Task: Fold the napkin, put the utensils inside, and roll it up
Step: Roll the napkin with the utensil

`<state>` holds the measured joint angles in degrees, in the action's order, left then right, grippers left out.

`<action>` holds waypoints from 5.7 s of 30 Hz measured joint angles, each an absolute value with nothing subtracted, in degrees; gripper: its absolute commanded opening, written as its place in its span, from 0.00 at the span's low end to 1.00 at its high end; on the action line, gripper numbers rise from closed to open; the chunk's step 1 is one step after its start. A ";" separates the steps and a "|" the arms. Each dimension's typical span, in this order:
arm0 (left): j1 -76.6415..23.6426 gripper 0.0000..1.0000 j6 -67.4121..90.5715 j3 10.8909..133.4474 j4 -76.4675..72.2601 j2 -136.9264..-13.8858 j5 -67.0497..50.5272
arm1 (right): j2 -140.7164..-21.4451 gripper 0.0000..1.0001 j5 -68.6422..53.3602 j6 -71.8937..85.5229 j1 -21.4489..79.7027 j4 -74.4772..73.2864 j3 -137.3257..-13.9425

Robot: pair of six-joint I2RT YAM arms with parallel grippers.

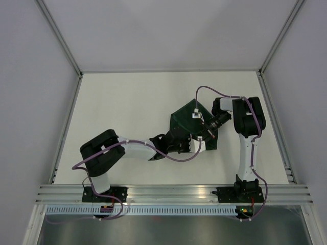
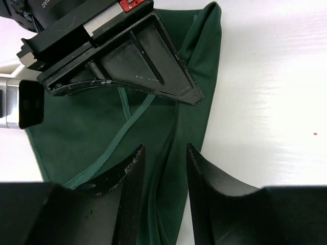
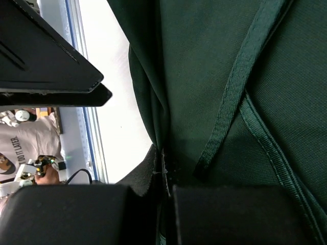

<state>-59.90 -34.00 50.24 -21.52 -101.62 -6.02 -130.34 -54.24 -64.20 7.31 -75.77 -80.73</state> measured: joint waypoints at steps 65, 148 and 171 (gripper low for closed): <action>-51.35 0.02 -36.05 82.17 17.82 -119.59 -29.95 | -126.52 0.03 -52.88 -59.44 6.00 -70.19 -78.72; -38.65 0.02 -7.07 101.38 36.91 -140.11 -63.11 | -81.41 0.46 -24.12 -54.68 30.61 -5.65 -32.95; -36.18 0.19 -7.11 101.75 40.14 -141.34 -66.08 | -89.73 0.15 -25.47 -58.57 31.70 -16.67 -43.62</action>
